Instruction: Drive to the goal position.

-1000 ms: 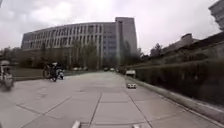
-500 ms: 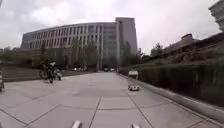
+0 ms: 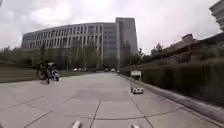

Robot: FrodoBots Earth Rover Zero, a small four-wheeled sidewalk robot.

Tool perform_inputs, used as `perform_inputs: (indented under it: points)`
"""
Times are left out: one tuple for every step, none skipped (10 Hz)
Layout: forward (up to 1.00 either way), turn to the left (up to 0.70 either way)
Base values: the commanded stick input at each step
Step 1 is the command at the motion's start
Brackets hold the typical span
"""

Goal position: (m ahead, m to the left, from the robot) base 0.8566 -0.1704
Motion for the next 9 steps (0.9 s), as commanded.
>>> perform_inputs:
  points:
    - [0.7, 0.0]
    - [0.7, 0.0]
    - [0.7, 0.0]
    - [0.7, 0.0]
    - [0.7, 0.0]
    - [0.7, 0.0]
    - [0.7, 0.0]
    - [0.7, 0.0]
    - [0.7, 0.0]
